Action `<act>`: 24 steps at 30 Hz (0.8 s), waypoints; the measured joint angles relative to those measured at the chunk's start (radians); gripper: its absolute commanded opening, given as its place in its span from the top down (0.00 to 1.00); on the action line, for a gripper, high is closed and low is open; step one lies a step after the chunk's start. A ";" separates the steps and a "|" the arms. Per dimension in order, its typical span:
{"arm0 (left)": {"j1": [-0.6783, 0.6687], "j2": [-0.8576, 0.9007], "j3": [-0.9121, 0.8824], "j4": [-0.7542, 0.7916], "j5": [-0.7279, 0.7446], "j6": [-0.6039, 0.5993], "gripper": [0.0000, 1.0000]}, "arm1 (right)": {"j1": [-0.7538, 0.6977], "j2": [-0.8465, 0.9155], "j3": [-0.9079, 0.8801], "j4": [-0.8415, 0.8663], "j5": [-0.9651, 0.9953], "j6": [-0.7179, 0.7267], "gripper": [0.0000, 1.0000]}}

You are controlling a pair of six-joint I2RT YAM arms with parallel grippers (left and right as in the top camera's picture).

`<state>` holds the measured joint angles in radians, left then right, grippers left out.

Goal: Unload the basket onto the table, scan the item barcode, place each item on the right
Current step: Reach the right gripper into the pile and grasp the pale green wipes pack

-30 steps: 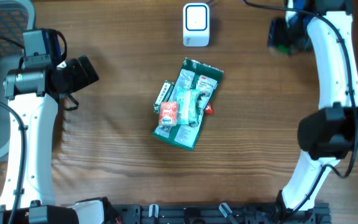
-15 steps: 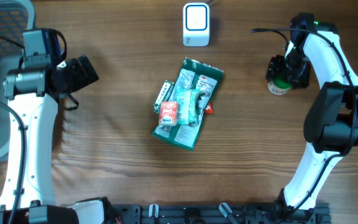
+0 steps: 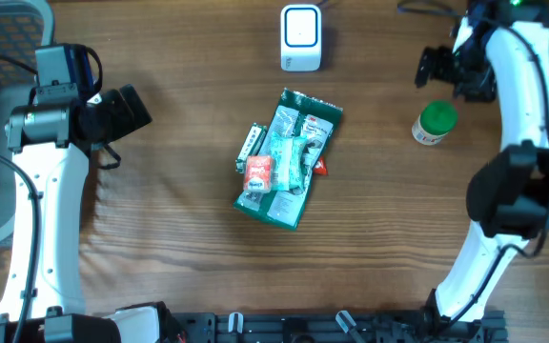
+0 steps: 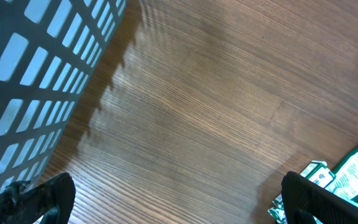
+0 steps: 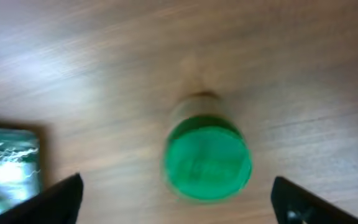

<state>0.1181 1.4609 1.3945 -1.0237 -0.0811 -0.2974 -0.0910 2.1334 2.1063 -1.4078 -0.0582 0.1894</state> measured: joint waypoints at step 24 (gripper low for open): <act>0.000 0.000 0.000 0.000 0.000 0.000 0.00 | 0.499 -0.153 -0.406 0.262 -0.375 0.062 0.51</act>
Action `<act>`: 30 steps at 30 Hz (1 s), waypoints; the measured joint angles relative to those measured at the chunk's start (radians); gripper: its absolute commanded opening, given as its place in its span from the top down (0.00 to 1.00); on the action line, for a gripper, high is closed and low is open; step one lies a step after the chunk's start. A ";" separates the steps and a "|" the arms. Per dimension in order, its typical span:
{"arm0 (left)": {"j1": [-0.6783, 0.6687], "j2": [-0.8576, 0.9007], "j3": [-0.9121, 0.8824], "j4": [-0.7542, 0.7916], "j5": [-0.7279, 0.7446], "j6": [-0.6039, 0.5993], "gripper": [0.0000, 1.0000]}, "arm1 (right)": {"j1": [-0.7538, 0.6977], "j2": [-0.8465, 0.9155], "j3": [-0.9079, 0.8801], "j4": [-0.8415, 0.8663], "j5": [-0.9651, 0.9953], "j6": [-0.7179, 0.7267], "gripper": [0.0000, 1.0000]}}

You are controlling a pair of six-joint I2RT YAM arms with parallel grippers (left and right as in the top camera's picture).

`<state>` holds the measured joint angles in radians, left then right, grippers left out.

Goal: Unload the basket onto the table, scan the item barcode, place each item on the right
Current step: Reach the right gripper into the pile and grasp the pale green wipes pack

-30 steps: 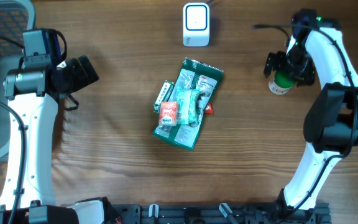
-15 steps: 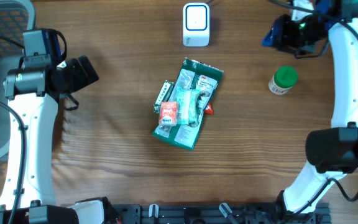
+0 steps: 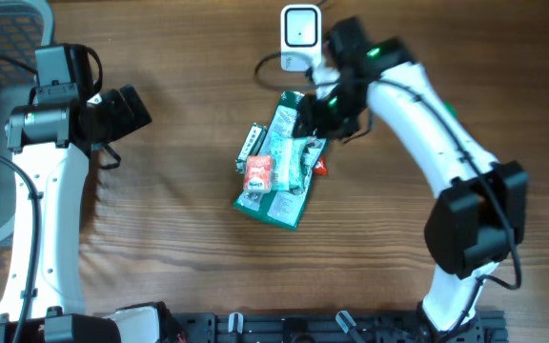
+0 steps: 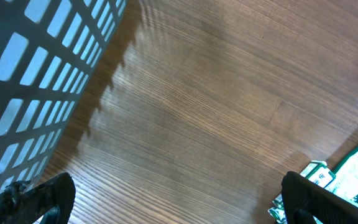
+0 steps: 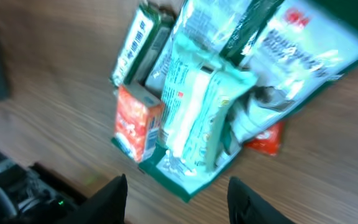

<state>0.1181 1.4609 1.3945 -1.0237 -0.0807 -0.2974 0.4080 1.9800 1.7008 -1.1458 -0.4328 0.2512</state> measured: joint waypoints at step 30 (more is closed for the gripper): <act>0.000 0.000 0.000 0.000 0.000 0.000 0.00 | 0.106 0.000 -0.218 0.274 0.233 0.203 0.51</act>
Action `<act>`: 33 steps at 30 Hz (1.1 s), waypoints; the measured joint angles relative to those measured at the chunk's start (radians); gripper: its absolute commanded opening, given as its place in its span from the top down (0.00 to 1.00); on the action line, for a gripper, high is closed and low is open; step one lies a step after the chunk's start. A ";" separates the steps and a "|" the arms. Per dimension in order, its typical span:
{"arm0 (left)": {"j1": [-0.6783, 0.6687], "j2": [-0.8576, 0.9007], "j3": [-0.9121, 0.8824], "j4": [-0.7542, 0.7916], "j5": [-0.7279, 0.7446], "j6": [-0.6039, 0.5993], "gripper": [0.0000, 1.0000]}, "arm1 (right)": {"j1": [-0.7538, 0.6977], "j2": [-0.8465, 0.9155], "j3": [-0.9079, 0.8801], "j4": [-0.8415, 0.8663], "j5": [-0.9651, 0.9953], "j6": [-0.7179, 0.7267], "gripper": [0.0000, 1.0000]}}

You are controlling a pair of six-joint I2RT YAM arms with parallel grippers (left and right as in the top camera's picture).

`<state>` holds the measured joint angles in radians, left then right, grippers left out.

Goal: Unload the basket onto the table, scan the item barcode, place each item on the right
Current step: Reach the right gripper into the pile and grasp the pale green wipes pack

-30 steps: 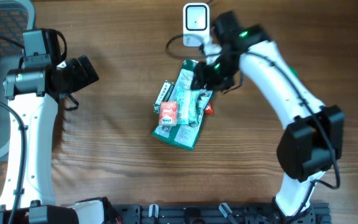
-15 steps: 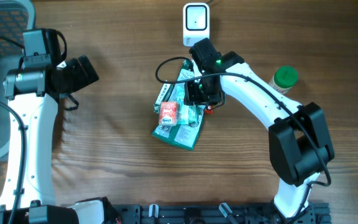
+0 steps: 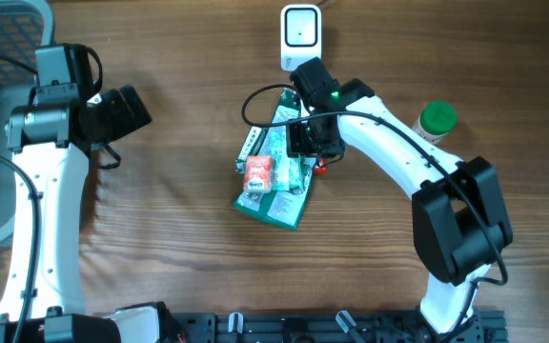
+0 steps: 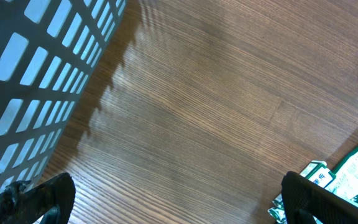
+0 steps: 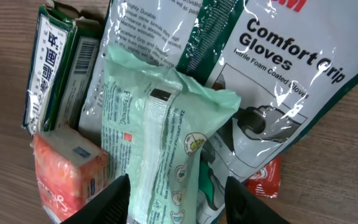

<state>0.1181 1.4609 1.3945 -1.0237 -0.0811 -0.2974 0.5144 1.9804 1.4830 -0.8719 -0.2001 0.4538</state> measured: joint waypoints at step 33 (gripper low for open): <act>0.000 0.000 0.000 0.000 0.000 0.000 0.00 | -0.093 -0.053 -0.158 0.238 -0.181 -0.014 0.96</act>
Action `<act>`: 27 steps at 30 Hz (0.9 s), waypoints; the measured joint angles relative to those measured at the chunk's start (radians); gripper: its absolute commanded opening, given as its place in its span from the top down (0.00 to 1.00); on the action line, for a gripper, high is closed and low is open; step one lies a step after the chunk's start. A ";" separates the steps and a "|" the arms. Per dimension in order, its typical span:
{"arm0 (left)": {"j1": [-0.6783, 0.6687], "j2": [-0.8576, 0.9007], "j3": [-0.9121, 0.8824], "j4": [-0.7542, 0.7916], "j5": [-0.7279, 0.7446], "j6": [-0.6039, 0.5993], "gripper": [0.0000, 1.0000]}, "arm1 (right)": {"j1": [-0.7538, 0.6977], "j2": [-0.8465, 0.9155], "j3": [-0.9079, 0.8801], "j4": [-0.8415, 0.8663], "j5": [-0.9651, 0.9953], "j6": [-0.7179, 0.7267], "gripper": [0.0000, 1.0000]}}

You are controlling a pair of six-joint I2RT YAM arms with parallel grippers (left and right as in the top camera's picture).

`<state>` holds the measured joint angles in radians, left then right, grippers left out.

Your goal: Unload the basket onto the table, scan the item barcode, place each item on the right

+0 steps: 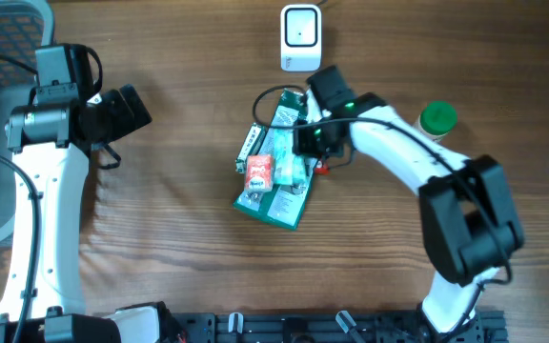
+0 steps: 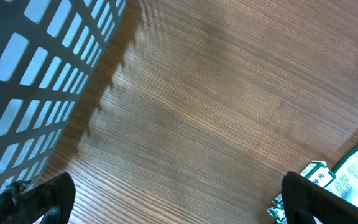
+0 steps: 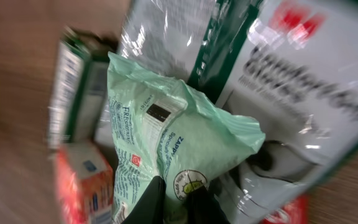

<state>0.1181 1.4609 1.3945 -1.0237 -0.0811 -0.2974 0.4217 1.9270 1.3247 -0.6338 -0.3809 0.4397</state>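
A pile of goods lies mid-table: a mint-green soft pack (image 3: 166, 137) on a large glove pouch (image 3: 291, 93), with an orange box (image 3: 82, 180) and a green carton (image 3: 70, 93) beside it. The pile (image 1: 279, 167) sits just below the white scanner (image 1: 300, 36). My right gripper (image 3: 176, 202) is down on the pile, shut on a fold of the mint-green pack; overhead it shows as right gripper (image 1: 310, 141). My left gripper (image 2: 179, 205) hangs open over bare wood at the far left, seen overhead as left gripper (image 1: 133, 108).
A green-capped bottle (image 1: 436, 120) stands at the right. A grey slatted basket (image 2: 30, 62) sits at the left table edge, by the left arm. A corner of the pile (image 2: 353, 168) shows at the left wrist view's right edge.
My right gripper's fingers, then spread wide above the mint-green pack, are now shut on it, closer to the pile. The left arm has not moved.
My right gripper was open above the green-capped bottle at the far right. Then it was over the pile by the scanner. Then it hung open just above the mint-green pack, and now it grips that pack. The left gripper stayed open at the left throughout.
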 measured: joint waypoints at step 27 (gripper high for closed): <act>0.000 0.000 0.000 0.000 0.000 0.000 0.00 | -0.203 -0.327 0.032 -0.188 -0.605 -0.329 0.96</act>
<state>0.1181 1.4609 1.3945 -1.0237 -0.0811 -0.2974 0.2188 1.6005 1.3563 -0.8223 -0.9859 0.1104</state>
